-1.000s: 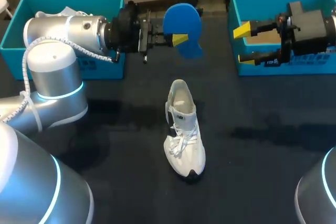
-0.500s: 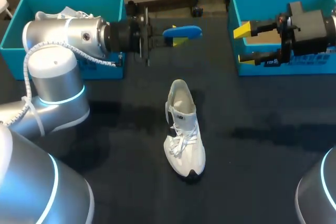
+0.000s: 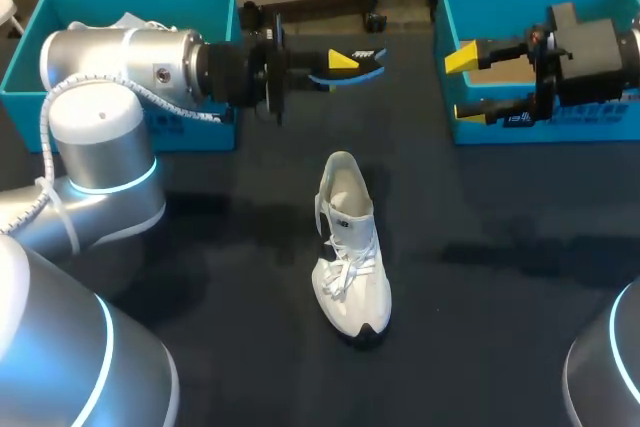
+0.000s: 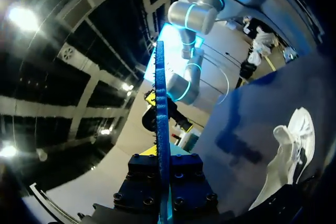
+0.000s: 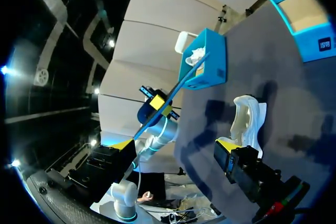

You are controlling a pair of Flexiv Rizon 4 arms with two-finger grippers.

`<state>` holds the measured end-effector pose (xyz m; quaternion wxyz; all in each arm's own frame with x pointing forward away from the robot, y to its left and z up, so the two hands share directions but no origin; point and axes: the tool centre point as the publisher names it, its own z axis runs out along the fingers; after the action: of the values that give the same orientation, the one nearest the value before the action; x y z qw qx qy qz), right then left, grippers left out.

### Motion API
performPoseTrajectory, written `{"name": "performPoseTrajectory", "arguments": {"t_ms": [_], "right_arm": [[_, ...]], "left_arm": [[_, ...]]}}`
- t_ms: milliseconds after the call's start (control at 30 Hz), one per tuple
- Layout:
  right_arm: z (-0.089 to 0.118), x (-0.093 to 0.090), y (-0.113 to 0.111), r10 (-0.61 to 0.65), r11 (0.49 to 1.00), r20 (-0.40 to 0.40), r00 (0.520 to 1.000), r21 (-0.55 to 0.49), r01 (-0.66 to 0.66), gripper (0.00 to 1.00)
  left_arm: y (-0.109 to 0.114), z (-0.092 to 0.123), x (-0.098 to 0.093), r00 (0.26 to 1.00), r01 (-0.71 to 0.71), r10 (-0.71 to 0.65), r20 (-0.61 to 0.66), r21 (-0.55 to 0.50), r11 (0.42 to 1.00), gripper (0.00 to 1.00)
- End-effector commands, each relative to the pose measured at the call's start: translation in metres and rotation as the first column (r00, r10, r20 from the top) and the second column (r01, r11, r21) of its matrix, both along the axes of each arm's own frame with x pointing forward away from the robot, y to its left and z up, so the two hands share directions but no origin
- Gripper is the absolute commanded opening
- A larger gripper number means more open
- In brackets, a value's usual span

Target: Take the shoe out of the shoebox, open the shoe tongue, remove and reinsert the insole, then place the shoe into the shoebox

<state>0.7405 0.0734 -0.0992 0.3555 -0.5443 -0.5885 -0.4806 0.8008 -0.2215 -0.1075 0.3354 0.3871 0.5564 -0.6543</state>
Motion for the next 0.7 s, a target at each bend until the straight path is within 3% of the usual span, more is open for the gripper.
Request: {"name": "performPoseTrajectory", "arguments": {"t_ms": [33, 200, 367, 700], "right_arm": [[0.000, 0.001, 0.002, -0.001, 1.000, -0.001, 1.000, -0.002, 0.001, 1.00], [0.000, 0.001, 0.002, -0.001, 1.000, -0.001, 1.000, -0.002, 0.001, 1.00], [-0.001, 0.001, 0.003, 0.001, 1.000, -0.001, 1.000, 0.002, -0.001, 1.00], [-0.005, 0.002, 0.013, 0.001, 1.000, -0.005, 1.000, 0.013, -0.001, 1.00]], "left_arm": [[0.000, -0.001, 0.005, 0.963, 0.007, -0.005, 0.269, -0.006, 1.000, 0.00], [-0.001, -0.006, 0.006, 0.894, -0.022, 0.014, 0.448, 0.011, 1.000, 0.00], [-0.002, -0.015, 0.007, 0.850, -0.051, 0.028, 0.526, 0.031, 0.998, 0.00], [-0.007, -0.020, 0.007, 0.843, -0.070, 0.052, 0.536, 0.015, 0.997, 0.00]]}}
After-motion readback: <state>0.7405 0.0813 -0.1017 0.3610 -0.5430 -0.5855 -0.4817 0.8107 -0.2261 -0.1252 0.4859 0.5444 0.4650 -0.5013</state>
